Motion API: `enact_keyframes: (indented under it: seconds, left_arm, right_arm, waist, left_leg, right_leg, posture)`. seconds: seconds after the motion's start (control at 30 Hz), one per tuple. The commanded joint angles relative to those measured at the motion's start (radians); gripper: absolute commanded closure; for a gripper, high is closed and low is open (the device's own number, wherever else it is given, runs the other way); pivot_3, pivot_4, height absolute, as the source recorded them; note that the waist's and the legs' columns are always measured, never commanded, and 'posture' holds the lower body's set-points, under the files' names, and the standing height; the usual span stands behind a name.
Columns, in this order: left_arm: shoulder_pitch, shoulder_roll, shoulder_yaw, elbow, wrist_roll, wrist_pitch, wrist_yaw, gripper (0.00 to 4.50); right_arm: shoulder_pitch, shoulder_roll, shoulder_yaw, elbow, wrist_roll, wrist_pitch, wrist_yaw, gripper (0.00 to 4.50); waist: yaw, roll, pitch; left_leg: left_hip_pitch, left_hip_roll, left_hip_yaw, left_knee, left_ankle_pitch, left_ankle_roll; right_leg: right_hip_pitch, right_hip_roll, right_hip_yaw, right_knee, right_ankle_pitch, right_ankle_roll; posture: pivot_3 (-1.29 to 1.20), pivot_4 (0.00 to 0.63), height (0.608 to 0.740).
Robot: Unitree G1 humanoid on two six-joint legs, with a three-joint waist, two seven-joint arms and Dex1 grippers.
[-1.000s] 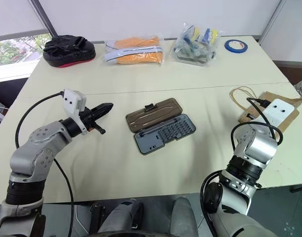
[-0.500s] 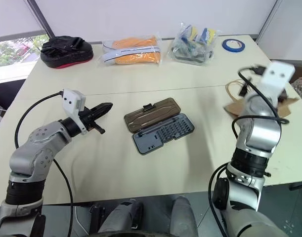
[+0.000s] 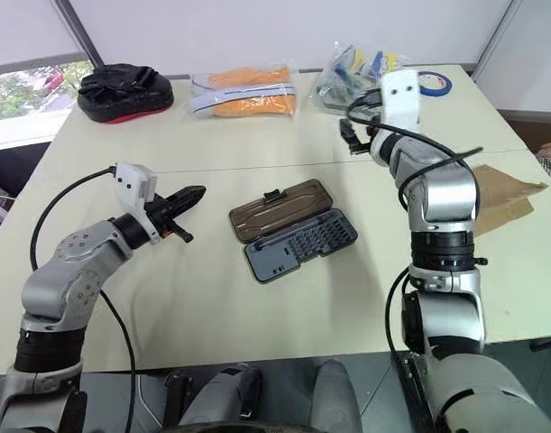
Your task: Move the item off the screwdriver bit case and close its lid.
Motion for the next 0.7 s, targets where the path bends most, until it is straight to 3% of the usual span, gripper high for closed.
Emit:
enact_keyframes:
  seconds: [0.03,0.27,0.7]
  left_arm:
    - [0.001,0.004,0.010,-0.029,0.005,-0.022,0.001,4.50]
    - [0.004,-0.001,0.007,-0.029,0.011,-0.028,-0.003,4.50]
    - [0.020,-0.005,0.007,-0.048,0.011,-0.024,0.001,4.50]
  right_arm:
    - [-0.027,-0.067,0.091,0.067,-0.016,-0.022,0.158,0.03]
    - [-0.028,-0.157,0.267,0.140,-0.053,-0.073,0.423,0.03]
    - [-0.089,-0.021,0.261,0.402,-0.126,-0.149,0.332,0.03]
  waist:
    - [0.002,0.000,0.000]
    - [0.001,0.000,0.000]
    - [0.002,0.000,0.000]
  left_leg:
    - [0.000,0.000,0.000,0.000,0.000,0.000]
    - [0.000,0.000,0.000,-0.001,0.000,0.000]
    - [0.000,0.000,0.000,0.000,0.000,0.000]
  right_leg:
    - [0.000,0.000,0.000,0.000,0.000,0.000]
    - [0.000,0.000,0.000,-0.002,0.000,0.000]
    - [-0.001,-0.001,0.000,-0.002,0.000,0.000]
  posture:
    - [0.00,0.150,0.740]
    - [0.00,0.150,0.740]
    - [0.00,0.150,0.740]
